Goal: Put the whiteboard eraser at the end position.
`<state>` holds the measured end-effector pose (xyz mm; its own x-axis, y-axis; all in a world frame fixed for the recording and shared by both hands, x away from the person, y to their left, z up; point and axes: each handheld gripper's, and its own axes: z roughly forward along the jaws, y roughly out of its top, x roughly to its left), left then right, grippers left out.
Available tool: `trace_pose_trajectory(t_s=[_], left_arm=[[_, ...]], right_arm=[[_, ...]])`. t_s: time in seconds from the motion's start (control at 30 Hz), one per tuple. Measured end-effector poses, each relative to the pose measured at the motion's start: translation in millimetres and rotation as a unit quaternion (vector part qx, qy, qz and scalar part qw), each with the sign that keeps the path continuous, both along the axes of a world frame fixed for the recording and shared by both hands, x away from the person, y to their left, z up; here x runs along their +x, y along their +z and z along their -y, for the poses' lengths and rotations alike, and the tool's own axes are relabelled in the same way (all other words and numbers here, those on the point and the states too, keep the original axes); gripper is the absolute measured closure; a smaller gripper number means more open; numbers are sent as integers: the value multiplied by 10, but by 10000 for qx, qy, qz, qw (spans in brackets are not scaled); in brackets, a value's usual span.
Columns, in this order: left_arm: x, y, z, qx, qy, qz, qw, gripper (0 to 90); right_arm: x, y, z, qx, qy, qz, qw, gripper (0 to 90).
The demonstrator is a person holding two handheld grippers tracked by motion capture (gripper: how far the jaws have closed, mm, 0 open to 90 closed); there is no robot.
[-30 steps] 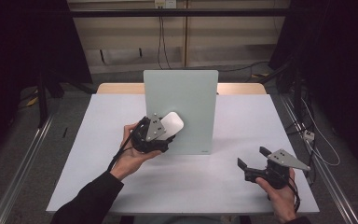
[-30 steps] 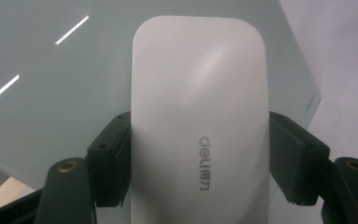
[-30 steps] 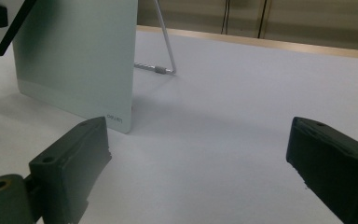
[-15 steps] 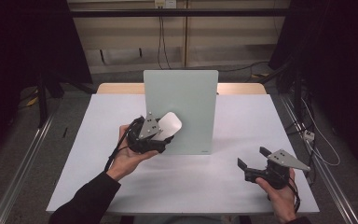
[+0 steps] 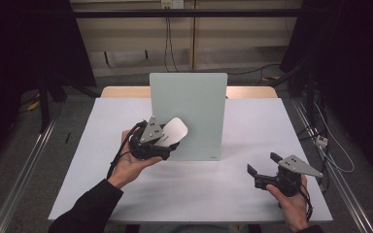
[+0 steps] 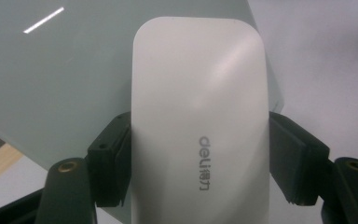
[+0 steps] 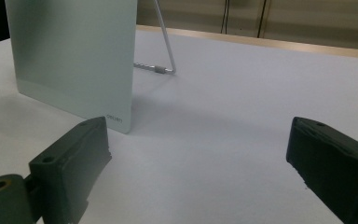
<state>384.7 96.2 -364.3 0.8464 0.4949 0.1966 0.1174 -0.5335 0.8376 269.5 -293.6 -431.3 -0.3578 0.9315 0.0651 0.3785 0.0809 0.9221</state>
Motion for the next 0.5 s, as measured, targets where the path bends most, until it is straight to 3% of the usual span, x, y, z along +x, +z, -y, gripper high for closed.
trace_pose_trajectory(t_s=[0.5], left_arm=[[-1, 4, 13, -55, -214, -445, 9988, 310]], right_arm=[[-11, -1, 11, 6, 35, 38, 10000, 61]])
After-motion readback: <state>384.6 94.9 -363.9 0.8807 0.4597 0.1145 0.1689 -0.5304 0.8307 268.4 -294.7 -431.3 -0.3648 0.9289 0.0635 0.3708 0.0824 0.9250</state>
